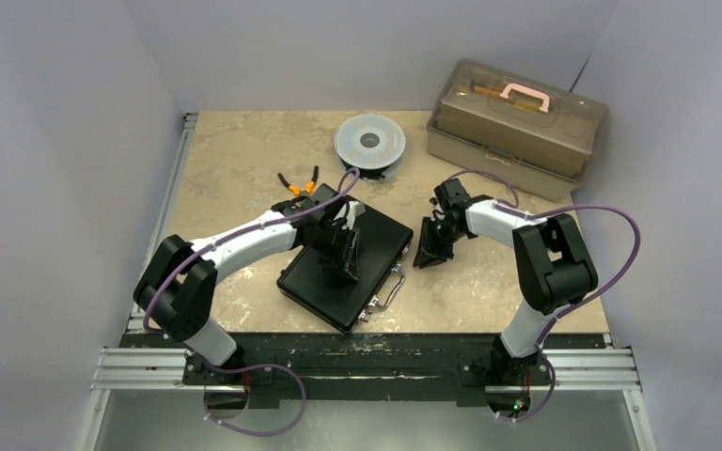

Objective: Pack up texas hold em set

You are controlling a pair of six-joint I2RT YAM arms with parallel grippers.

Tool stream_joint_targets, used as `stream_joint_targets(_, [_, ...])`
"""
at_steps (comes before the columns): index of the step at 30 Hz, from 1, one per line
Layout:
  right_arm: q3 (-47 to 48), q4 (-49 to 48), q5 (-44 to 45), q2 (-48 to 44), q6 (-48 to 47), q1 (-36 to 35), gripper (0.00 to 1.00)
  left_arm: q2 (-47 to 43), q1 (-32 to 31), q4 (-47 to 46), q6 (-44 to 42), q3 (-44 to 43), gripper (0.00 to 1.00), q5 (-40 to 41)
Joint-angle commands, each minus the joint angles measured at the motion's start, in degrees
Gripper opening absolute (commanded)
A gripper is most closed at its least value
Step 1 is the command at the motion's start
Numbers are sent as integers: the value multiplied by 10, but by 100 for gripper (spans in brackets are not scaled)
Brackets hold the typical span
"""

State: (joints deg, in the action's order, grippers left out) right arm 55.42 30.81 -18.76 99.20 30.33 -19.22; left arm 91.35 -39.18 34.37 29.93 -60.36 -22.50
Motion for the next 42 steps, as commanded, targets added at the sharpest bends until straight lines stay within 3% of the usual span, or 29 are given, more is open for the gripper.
stream_joint_targets(1, [-19, 28, 54, -39, -38, -26, 26, 21, -10, -8, 6, 30, 26, 12])
stream_joint_targets(8, [-42, 57, 32, -175, -36, -171, 53, 22, -11, -20, 14, 40, 26, 4])
stream_joint_targets(11, [-53, 31, 1, -223, -34, -197, 67, 17, -10, -24, 16, 46, 26, 2])
stream_joint_targets(16, [-55, -15, -70, -200, -31, -232, 71, 10, -10, -28, 19, 54, 26, -3])
stream_joint_targets(21, [-49, -33, -40, -168, -19, -292, 67, 9, -10, -31, 19, 60, 26, -6])
stream_joint_targets(25, [-53, -42, -37, -159, -12, -310, 38, 4, -10, -37, 24, 67, 26, -9])
stream_joint_targets(28, [-56, -48, -35, -150, -10, -321, 30, 3, -11, -42, 27, 71, 26, -10])
stream_joint_targets(42, [-147, -117, 5, -97, -1, -344, 20, -5, -10, -47, 32, 79, 25, -7])
